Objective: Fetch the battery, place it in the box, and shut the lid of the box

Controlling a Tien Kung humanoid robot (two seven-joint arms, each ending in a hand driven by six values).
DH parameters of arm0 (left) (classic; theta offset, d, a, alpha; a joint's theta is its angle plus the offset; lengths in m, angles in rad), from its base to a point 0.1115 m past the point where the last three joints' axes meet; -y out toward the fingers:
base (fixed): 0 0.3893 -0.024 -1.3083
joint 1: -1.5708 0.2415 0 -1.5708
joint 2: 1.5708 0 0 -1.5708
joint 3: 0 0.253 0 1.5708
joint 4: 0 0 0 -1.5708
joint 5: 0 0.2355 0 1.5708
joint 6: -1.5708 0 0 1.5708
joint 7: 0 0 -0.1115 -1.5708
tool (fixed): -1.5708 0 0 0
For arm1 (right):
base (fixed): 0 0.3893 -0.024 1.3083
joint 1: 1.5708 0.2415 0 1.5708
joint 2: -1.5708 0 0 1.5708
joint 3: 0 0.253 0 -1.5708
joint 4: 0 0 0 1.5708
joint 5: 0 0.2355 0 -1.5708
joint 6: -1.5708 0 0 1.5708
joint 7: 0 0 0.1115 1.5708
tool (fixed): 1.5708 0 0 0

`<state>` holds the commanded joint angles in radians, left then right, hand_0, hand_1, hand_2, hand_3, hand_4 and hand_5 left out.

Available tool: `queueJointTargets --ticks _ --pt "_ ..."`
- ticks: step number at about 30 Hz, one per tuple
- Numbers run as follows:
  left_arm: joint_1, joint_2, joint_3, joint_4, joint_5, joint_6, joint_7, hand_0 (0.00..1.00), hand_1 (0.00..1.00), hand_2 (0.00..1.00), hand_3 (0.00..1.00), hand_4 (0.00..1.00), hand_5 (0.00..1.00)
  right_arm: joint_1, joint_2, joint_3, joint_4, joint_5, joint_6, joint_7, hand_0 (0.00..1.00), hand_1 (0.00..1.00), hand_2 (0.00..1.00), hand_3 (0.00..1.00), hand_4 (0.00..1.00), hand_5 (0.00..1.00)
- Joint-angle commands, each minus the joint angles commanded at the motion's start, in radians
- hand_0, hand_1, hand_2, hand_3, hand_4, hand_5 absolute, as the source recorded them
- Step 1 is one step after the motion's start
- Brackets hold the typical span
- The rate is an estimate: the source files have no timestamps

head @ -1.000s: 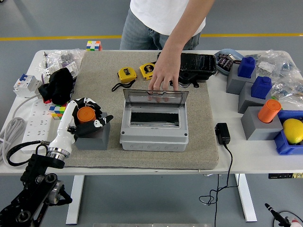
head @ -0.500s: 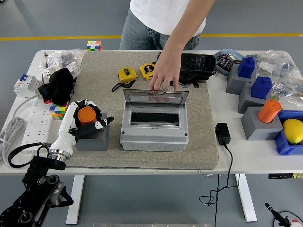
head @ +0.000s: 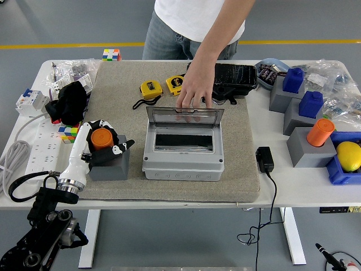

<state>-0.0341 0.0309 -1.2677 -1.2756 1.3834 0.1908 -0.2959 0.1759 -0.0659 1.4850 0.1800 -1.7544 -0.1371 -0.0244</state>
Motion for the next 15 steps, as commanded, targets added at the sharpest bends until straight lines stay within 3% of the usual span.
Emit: queueJointTargets --ticks 3,4,9,10,15 --pt "-0.001 0.0 0.001 0.004 -0.008 0.008 -0.006 0.042 0.062 0.118 0.115 0.998 0.006 0.0 -0.001 0.0 0.0 0.001 0.0 0.0 0.942 0.919 0.842 0.822 0.998 0.998" --pt "-0.002 -0.001 0.001 0.006 -0.014 0.013 -0.011 0.015 0.002 0.053 0.042 0.998 0.072 0.0 0.0 -0.001 0.0 0.001 0.0 0.0 0.942 0.92 0.842 0.822 0.998 0.998" --pt "-0.007 -0.001 0.0 0.019 -0.109 0.043 -0.06 0.015 0.002 0.053 0.042 0.998 0.072 0.0 0.001 0.0 0.0 0.0 0.0 0.0 0.942 0.92 0.842 0.822 0.998 0.998" --pt "-0.008 -0.001 0.0 0.018 -0.123 0.049 -0.067 0.013 0.002 0.015 0.002 0.998 0.161 0.0 0.002 0.0 0.0 0.0 0.0 0.0 0.943 0.921 0.842 0.822 0.998 0.998" --pt "-0.011 0.0 0.0 0.013 -0.147 0.07 -0.083 0.013 0.002 0.015 0.002 0.998 0.161 0.002 0.001 0.001 0.0 0.001 0.0 0.0 0.943 0.921 0.842 0.822 0.998 0.998"
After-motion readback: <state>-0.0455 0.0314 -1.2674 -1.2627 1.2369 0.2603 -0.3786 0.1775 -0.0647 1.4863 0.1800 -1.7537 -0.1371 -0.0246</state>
